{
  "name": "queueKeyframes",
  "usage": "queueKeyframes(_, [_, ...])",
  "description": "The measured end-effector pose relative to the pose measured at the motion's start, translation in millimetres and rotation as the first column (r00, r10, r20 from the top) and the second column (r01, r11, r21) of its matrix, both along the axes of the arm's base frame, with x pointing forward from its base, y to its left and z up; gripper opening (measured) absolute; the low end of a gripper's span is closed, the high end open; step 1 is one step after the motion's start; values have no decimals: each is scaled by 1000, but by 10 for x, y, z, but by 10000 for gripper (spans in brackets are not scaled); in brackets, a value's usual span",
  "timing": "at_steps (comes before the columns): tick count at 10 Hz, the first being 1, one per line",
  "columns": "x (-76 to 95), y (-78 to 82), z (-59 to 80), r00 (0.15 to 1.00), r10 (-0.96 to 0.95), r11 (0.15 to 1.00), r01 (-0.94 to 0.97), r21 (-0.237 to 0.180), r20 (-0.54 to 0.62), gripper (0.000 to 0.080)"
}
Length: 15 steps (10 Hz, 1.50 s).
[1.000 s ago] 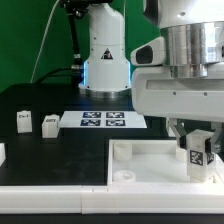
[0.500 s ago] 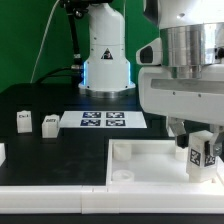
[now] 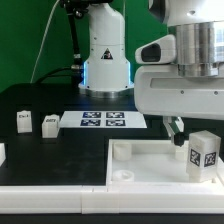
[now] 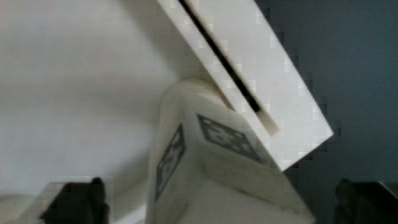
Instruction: Assemble one leg
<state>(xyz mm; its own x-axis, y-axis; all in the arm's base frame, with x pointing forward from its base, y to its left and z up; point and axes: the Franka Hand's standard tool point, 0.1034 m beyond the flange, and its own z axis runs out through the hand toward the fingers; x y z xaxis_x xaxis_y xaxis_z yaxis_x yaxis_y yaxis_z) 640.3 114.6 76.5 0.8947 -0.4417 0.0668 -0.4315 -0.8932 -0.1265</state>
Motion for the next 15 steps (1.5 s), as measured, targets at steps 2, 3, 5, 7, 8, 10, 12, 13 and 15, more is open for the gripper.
queueKeyframes(2, [16,-53,2,975,221,975,-221,-29,16,649])
queueKeyframes(3, [13,-66,-3,931,363,931,-362,-48,21,649])
queueKeyframes(5, [2,9,-3,827,563,824,-559,-93,15,649])
queueKeyframes(7, [9,-5,1,709,705,703,-699,-133,-2,649])
queueKeyframes(8, [10,-10,1,709,706,702,-700,-134,-2,647])
queueKeyframes(10, [11,-12,1,711,703,704,-697,-134,-2,498])
queueKeyframes(12, [10,-11,0,717,697,710,-691,-132,-1,332])
queueKeyframes(13, [10,-12,-1,731,682,725,-676,-130,0,291])
queueKeyframes(15, [9,-9,-2,802,598,797,-593,-116,5,291])
